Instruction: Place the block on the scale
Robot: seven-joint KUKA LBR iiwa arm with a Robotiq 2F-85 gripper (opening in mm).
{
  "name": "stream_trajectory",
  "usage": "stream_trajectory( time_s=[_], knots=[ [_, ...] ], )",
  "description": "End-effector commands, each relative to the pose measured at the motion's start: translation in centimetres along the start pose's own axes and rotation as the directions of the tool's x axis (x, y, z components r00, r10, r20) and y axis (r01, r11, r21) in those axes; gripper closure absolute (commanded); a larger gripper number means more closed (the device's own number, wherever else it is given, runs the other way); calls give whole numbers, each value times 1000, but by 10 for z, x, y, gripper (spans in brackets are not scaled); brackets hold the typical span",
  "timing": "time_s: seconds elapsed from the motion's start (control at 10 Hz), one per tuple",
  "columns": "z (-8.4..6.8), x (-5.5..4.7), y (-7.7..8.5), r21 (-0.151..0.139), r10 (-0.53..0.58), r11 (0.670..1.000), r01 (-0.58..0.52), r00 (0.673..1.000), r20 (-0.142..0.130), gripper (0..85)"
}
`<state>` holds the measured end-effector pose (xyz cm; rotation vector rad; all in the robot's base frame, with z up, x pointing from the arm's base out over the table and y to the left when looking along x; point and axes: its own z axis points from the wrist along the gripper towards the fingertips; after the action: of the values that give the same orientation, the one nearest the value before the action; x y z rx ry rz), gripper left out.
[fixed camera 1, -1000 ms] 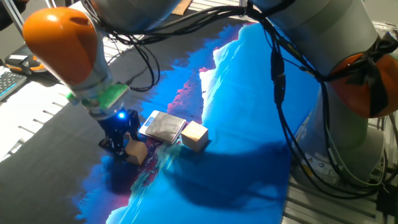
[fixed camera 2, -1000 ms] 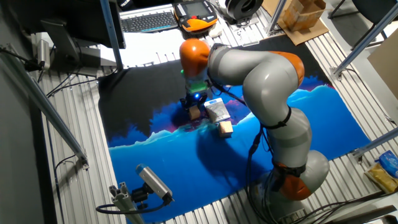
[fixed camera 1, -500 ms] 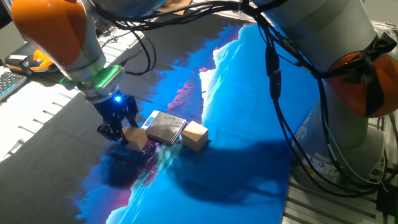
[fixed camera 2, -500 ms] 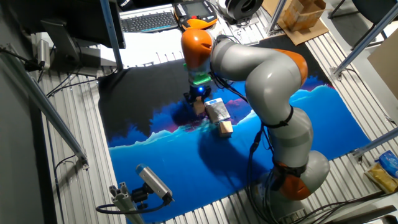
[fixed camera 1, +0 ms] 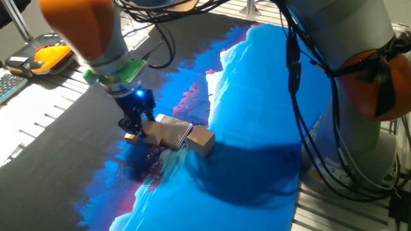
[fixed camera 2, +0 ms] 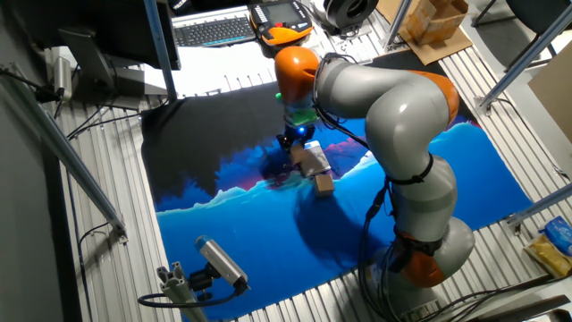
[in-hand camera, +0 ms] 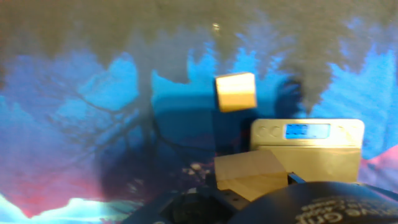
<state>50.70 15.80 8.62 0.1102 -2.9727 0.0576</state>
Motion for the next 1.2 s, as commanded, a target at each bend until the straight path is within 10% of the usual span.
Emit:
stream_trajectory(
  time_s=[0.0, 1.0, 1.1],
  knots=[
    [0, 2, -6, 4, 3, 1000, -3, 1000, 0, 850],
    [19, 18, -39, 2, 21, 1000, -21, 1000, -3, 850],
    [19, 18, -40, -9, 43, 999, -43, 999, 8, 680]
  ],
)
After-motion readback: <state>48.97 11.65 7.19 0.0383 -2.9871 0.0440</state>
